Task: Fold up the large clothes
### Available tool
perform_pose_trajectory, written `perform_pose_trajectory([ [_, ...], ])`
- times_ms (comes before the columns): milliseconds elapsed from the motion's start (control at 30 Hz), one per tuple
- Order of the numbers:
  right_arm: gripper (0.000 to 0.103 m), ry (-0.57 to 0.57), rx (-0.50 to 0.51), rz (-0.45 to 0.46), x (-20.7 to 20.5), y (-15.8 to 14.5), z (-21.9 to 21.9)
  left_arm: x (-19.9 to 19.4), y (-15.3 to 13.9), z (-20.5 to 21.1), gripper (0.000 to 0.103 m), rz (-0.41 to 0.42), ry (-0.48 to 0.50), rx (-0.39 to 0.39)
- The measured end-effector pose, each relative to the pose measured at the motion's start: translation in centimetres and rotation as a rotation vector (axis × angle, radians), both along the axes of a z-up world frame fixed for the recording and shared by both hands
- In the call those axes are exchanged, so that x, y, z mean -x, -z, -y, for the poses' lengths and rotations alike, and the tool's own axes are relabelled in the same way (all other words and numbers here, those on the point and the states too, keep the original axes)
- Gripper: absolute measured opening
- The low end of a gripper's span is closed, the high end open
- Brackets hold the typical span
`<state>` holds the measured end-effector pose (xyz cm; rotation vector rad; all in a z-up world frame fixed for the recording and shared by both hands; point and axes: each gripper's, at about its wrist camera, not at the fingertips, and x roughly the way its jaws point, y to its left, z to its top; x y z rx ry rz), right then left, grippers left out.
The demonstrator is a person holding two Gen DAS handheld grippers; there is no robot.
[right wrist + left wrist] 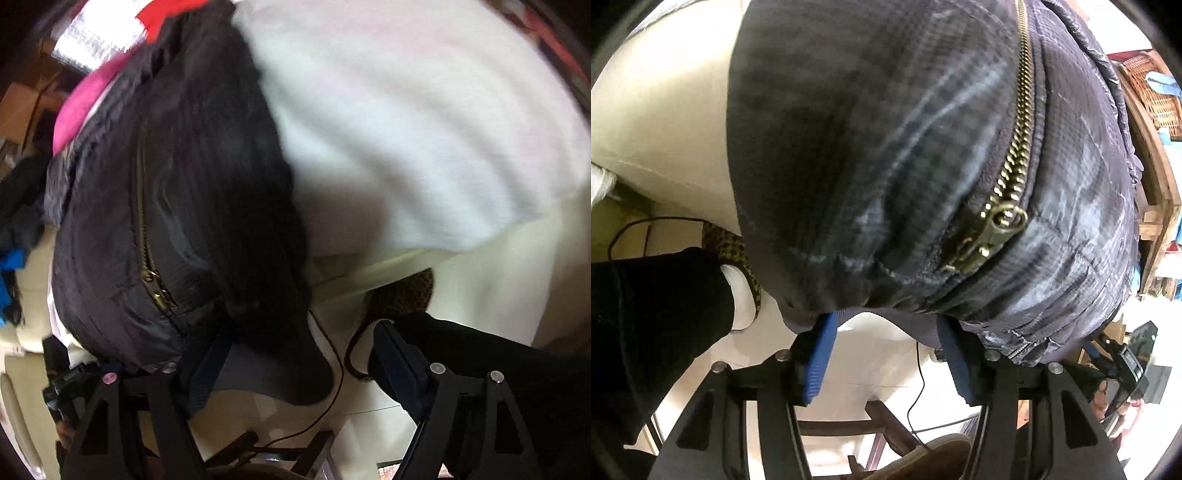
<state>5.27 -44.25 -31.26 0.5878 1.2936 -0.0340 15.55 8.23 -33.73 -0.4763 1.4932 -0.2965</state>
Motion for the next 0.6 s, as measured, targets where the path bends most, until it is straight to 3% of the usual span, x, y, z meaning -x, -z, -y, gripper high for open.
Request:
perform_pose_trajectory([
  [67, 0.082, -0.02, -0.058, -0.036, -0.9, 1.3, -0.7, -0.1, 0.0, -0.2, 0.055, -0.001, -0.005, 0.018],
  [100, 0.076, -0.021, -0.058, -0.042, -1.0, 1.6, -0.8, 0.0, 0.0, -0.4, 0.045, 0.0, -0.01, 0.035],
  [133, 0.067, -0.028, -0.057, -0.029, -1.0, 1.4, -0.8, 0.1, 0.0, -0.5, 0.023, 0.004, -0.01, 0.05],
  [167, 0.034, -0.037, -0.079, -0.01, -0.8, 1.2, -0.7, 0.3, -0.3, -0.5, 0.013, 0.009, -0.004, 0.065],
  [200, 0.025, -0.041, -0.106, 0.005, -0.7, 0.7, -0.5, 0.4, -0.4, -0.5, 0.005, 0.014, 0.002, 0.075],
  [333, 0.018, -0.092, -0.089, 0.103, 1.3, -3.5, -1.1, 1.5, -2.9, -0.7, 0.002, 0.085, 0.03, 0.131],
  [467, 0.018, -0.15, -0.158, 0.243, 2.8, -8.0, -1.6, 2.5, -7.6, -0.7, 0.002, 0.242, 0.08, 0.164],
  [533, 0.018, -0.157, -0.168, 0.248, 2.4, -7.8, -1.6, 2.3, -8.4, -0.9, 0.002, 0.27, 0.076, 0.097],
  [600, 0.018, -0.163, -0.126, 0.209, 2.0, -6.4, -2.8, 1.7, -7.4, -1.8, 0.002, 0.227, 0.054, 0.028],
])
